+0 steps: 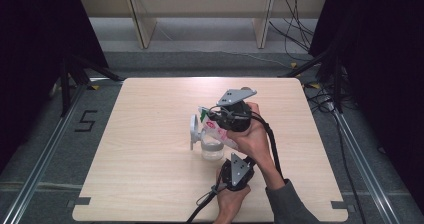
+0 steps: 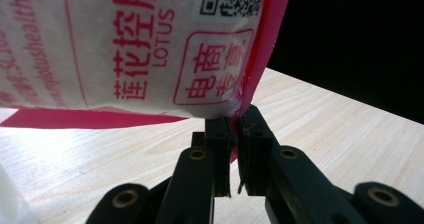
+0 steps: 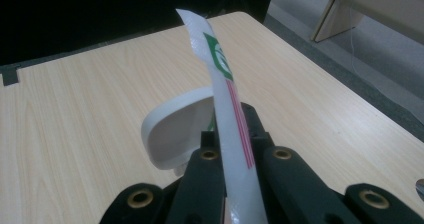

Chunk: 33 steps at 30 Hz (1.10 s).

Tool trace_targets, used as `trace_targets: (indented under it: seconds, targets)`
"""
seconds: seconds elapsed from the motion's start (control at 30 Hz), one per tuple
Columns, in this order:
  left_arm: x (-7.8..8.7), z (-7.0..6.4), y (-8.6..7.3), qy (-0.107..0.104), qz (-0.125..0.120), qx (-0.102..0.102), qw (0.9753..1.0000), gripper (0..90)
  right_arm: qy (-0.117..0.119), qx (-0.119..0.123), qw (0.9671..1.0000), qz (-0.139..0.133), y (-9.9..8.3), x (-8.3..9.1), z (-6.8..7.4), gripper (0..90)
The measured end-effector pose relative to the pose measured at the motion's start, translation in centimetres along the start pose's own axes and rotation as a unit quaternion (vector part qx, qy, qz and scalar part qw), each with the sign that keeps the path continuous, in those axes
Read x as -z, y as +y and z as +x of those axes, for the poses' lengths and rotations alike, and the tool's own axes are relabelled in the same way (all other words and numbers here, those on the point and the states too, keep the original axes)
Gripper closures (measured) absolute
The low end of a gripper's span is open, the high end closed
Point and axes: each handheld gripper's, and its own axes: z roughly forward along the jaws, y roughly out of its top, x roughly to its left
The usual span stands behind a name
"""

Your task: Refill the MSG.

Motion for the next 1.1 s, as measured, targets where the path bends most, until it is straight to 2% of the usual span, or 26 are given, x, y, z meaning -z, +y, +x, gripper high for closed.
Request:
trace_targets:
  seconds: [0.1,0.27,0.37,0.6,0.63,0.73,0.8,0.93,0.97,1.0,1.1]
  targets:
    - [-0.07,-0.05,0.06,-0.005,-0.001,-0.001,1.0000,84.0,0.003,0.011,0.9999,0.001,0.00,-0.04,-0.13,90.0]
    - [-0.03,-0.08,0.10,-0.001,-0.001,-0.001,1.0000,84.0,0.003,0.002,1.0000,0.003,0.00,0.16,-0.06,90.0]
    - [0.00,-0.06,0.13,-0.001,-0.001,0.000,1.0000,84.0,0.006,0.012,0.9999,0.001,0.06,0.16,-0.14,90.0]
    - [0.08,-0.06,0.12,-0.003,-0.001,0.000,1.0000,83.9,0.000,0.013,0.9999,-0.005,0.03,0.06,-0.03,90.0]
    - [0.04,-0.04,0.16,-0.003,-0.003,0.003,1.0000,84.0,0.000,0.004,1.0000,0.001,0.09,0.13,0.13,90.0]
    - [0.04,0.02,0.14,-0.004,-0.003,0.004,1.0000,84.0,0.001,0.003,1.0000,-0.003,0.08,0.12,0.13,90.0]
    - [0.08,-0.05,0.16,-0.004,-0.003,0.003,1.0000,83.9,0.003,0.003,1.0000,0.004,0.11,0.19,0.16,90.0]
    - [0.08,-0.05,0.17,-0.006,0.001,0.001,1.0000,84.0,-0.001,0.008,1.0000,-0.001,0.07,0.05,0.28,90.0]
    - [-0.01,-0.05,0.18,-0.006,0.000,0.002,1.0000,84.0,0.000,0.023,0.9997,0.006,0.13,-0.04,0.25,90.0]
    - [-0.05,-0.01,0.17,-0.006,-0.001,0.002,1.0000,84.0,-0.002,0.017,0.9998,0.005,0.09,-0.15,0.35,90.0]
    - [-0.01,-0.04,0.15,-0.005,0.000,0.001,1.0000,84.0,0.001,0.019,0.9998,0.007,0.10,-0.12,0.19,90.0]
